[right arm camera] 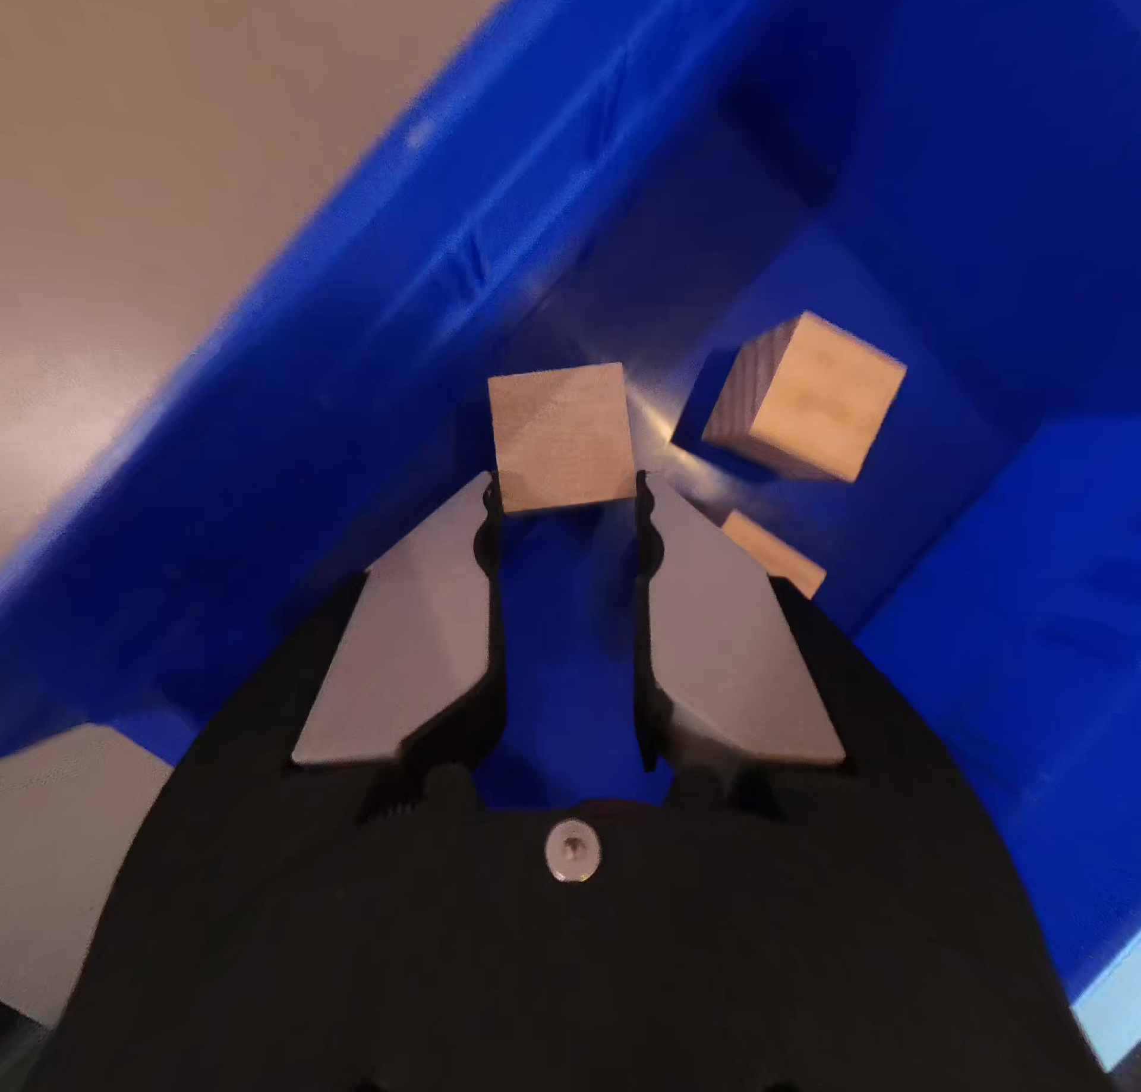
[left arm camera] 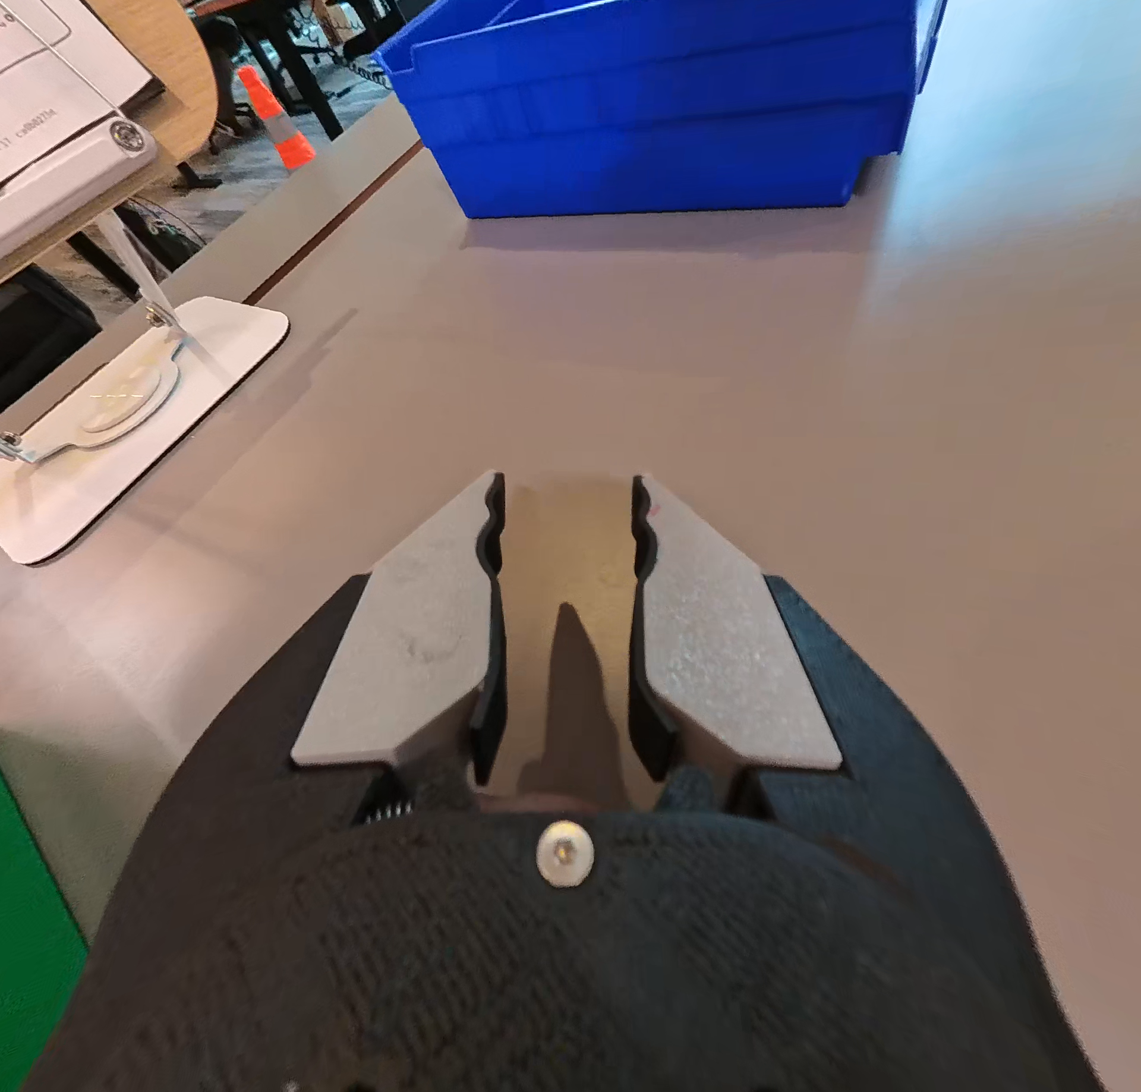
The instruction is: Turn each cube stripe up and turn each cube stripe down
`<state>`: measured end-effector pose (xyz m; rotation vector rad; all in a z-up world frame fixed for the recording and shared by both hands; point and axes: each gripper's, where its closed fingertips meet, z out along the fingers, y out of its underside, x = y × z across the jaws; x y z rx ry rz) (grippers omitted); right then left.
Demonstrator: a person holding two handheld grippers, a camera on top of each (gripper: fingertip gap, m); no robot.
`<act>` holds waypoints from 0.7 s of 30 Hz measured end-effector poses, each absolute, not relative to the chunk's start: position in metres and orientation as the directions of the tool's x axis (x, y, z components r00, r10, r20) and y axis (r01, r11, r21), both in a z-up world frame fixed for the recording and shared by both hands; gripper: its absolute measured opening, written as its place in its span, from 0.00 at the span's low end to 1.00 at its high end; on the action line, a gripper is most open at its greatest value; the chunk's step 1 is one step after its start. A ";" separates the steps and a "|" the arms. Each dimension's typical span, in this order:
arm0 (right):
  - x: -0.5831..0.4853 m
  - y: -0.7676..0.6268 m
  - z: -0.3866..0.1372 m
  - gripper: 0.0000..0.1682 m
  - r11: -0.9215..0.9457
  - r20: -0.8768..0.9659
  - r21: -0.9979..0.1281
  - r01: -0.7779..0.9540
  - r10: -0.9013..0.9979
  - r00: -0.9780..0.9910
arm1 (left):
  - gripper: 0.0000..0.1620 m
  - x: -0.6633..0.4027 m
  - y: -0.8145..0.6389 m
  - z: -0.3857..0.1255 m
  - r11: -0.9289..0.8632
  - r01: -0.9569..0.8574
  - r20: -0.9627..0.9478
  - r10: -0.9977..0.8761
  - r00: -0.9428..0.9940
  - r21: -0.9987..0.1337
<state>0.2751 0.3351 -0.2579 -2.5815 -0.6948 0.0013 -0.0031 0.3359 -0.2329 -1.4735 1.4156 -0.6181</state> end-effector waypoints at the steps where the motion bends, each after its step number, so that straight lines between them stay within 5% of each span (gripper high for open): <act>1: 0.279 0.328 -0.261 0.24 -0.768 0.124 -0.434 0.472 0.468 0.875 | 0.24 -0.003 0.336 -0.234 0.143 -0.463 -0.258 -0.946 0.195 -0.875; 21: 0.289 0.377 -0.263 0.25 -0.790 0.164 -0.475 0.387 0.352 0.921 | 0.24 -0.005 0.338 -0.230 0.146 -0.447 -0.268 -0.938 0.222 -0.883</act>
